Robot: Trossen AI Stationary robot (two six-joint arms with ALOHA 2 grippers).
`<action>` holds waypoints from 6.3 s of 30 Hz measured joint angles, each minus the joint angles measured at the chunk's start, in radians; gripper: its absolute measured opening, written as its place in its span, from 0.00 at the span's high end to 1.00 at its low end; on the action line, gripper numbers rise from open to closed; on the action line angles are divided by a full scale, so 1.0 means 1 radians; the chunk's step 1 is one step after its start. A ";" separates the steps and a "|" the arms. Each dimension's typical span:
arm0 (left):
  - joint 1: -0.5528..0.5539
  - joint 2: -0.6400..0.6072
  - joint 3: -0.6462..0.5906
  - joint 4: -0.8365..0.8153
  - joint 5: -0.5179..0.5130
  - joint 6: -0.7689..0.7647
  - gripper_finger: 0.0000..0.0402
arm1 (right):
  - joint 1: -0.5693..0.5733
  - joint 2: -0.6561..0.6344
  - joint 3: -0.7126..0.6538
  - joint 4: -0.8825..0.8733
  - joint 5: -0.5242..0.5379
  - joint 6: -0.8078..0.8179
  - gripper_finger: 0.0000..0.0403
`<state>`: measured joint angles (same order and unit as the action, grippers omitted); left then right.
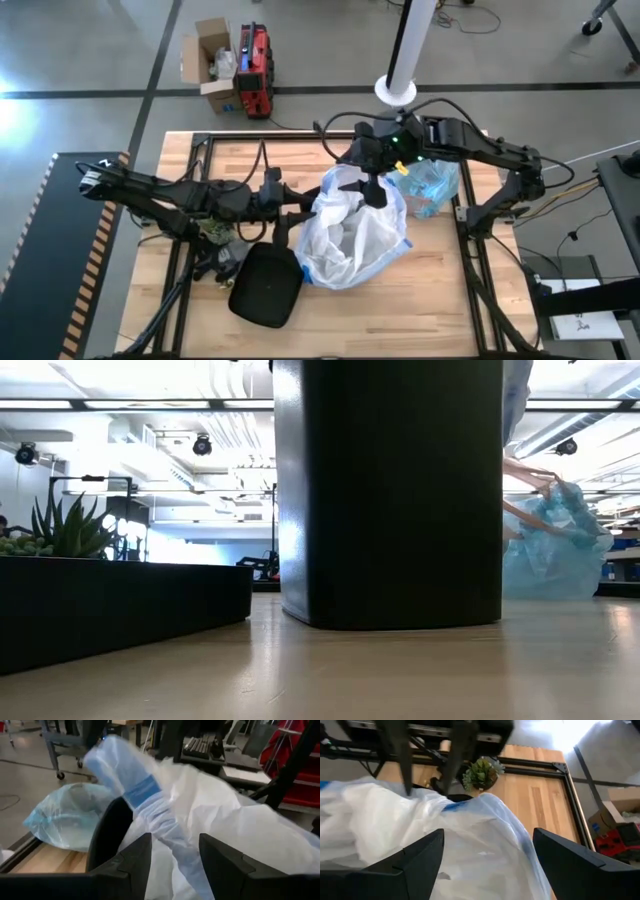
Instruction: Place trash/remove bag and relplace
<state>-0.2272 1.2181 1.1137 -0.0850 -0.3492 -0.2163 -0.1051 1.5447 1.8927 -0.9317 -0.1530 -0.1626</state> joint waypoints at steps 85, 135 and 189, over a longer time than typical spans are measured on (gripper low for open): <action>0.495 0.009 -0.017 0.014 1.002 0.459 0.80 | 0.310 0.094 -0.006 -0.012 0.471 0.046 0.42; 0.416 0.036 -0.018 0.025 0.829 0.415 0.98 | 0.311 0.094 -0.006 -0.016 0.469 0.029 0.40; 0.395 -0.141 -0.176 0.050 0.676 0.288 0.50 | 0.770 0.042 -0.126 -0.137 0.732 0.523 0.27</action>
<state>0.1680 1.0768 0.9379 -0.0346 0.3266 0.0716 0.6651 1.5867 1.7668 -1.0683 0.5789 0.3599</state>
